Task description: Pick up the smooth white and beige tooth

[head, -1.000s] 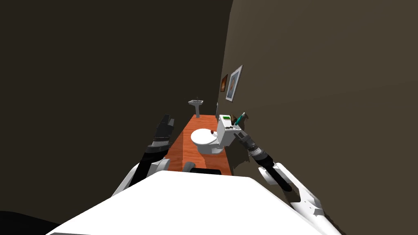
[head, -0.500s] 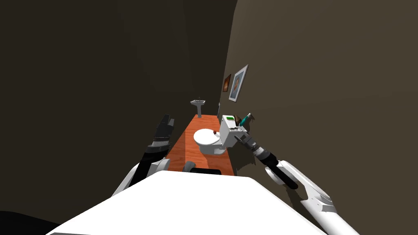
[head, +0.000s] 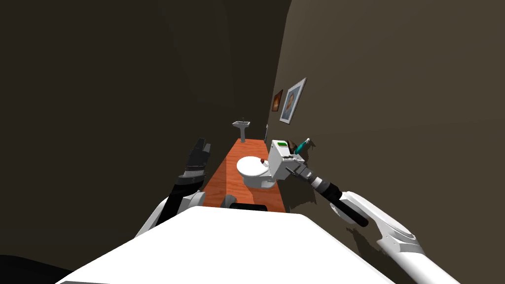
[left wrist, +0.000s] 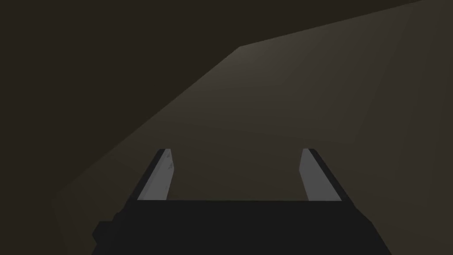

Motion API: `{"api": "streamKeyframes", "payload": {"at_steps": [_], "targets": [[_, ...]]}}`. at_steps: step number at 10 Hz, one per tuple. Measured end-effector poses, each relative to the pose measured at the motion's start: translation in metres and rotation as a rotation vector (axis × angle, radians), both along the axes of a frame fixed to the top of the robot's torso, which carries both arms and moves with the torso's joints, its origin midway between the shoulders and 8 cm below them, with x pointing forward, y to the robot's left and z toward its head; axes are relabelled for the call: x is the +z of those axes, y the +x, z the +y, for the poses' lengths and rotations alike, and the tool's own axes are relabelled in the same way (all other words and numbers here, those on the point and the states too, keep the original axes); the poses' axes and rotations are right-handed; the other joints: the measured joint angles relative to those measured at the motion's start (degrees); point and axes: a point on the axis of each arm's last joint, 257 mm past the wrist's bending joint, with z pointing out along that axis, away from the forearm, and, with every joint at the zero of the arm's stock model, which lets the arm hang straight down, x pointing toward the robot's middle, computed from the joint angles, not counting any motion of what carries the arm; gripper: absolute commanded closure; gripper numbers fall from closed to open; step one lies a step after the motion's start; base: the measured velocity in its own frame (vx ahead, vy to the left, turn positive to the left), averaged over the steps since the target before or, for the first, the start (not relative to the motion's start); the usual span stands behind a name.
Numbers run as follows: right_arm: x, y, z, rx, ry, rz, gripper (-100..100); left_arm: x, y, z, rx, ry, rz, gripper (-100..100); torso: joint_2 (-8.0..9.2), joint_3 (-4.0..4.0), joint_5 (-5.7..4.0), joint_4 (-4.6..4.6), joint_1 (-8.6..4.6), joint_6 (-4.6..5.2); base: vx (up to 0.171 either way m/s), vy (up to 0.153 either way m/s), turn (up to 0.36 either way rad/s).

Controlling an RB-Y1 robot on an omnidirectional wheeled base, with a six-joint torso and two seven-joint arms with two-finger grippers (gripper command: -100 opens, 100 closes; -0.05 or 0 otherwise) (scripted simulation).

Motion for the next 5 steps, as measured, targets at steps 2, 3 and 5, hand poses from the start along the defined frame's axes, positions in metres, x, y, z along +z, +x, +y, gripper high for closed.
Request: {"api": "streamKeyframes", "payload": {"at_steps": [2,3,5], "targets": [[-0.017,0.002,-0.023,-0.011,-0.133,0.025,-100,0.0,0.0,0.0,0.0,0.0,0.0,0,-0.12,-0.07,0.03,-0.03,0.13,0.0,0.069,0.109,0.039],[-0.021,0.002,-0.028,-0.01,-0.176,0.032,-100,0.0,0.0,0.0,0.0,0.0,0.0,0,-0.08,-0.05,0.02,-0.02,0.07,0.0,0.047,0.076,0.011],[-0.037,0.006,-0.054,-0.018,-0.306,0.061,-100,0.0,0.0,0.0,0.0,0.0,0.0,0,-0.14,-0.08,0.01,-0.03,0.07,0.0,0.073,0.083,0.025]]}}
